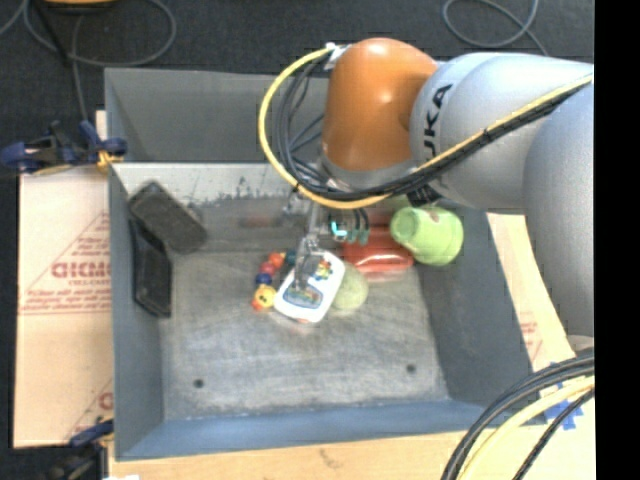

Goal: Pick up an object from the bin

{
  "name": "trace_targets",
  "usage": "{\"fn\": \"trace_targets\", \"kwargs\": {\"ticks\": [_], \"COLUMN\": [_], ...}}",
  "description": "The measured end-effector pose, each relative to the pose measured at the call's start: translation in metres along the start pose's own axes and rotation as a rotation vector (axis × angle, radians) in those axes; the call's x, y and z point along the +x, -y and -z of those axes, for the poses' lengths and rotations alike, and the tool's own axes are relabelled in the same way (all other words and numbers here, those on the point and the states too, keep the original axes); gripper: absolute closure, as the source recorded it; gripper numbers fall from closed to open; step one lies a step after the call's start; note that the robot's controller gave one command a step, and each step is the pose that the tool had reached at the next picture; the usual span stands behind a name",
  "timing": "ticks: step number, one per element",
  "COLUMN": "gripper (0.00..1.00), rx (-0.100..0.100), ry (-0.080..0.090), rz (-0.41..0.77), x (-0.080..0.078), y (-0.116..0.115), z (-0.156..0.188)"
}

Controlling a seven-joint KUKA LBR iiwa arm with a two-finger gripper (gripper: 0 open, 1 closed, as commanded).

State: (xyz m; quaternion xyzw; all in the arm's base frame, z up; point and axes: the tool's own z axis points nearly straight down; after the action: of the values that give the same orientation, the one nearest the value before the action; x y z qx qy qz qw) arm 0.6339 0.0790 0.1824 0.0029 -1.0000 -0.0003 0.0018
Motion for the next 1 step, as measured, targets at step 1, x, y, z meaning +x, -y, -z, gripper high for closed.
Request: {"fn": "trace_targets", "kwargs": {"ticks": [1], "gripper": [0.00], "rx": [0.000], "ry": [0.006], "rz": [-0.001], "x": [-0.0010], "y": [0.0004], "z": [0.0044]}}
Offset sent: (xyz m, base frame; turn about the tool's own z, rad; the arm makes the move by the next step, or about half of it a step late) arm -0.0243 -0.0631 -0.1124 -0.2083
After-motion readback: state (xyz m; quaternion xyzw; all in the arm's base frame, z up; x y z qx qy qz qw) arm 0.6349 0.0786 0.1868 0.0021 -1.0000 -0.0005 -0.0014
